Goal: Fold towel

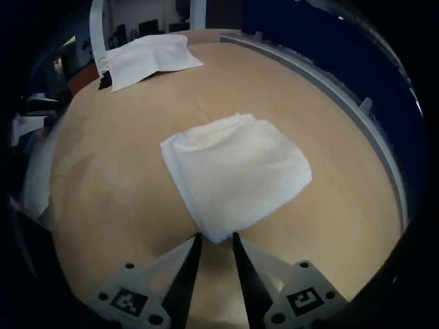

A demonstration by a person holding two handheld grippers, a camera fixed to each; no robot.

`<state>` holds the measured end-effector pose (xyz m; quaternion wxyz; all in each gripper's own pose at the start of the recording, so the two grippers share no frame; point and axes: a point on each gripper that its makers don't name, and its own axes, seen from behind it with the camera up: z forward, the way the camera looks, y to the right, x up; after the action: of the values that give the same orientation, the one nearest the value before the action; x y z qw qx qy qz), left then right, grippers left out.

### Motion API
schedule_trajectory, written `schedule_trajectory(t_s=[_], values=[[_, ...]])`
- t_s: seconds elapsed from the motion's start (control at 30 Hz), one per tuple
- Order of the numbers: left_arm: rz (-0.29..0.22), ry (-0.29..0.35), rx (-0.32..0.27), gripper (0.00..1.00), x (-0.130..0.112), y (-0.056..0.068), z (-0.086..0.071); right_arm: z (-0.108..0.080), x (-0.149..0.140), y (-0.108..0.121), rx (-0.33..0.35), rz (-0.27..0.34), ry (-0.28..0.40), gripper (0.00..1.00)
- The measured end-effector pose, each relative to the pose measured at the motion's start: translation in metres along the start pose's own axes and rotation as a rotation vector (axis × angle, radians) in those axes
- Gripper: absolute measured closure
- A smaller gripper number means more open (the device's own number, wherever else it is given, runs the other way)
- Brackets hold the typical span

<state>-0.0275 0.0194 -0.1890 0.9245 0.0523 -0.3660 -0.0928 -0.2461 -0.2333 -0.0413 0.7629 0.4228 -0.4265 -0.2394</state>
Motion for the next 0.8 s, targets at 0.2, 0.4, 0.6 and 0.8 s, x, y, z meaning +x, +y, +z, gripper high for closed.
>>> schedule_trajectory(t_s=[0.2,0.4,0.6,0.8], values=[[0.004,-0.003,-0.002,0.03,-0.001,0.002,0.002,0.003,0.0,-0.003,0.01,0.023,0.005,0.76],[0.006,-0.003,-0.005,0.03,-0.001,0.004,0.003,0.004,0.002,-0.003,0.007,0.027,0.017,0.96],[0.012,-0.002,-0.005,0.03,0.001,0.006,0.003,0.0,0.006,0.002,-0.019,-0.007,0.034,0.98],[0.014,0.004,-0.007,0.04,0.006,0.006,0.003,-0.016,0.03,0.012,-0.06,-0.034,0.093,0.98]])
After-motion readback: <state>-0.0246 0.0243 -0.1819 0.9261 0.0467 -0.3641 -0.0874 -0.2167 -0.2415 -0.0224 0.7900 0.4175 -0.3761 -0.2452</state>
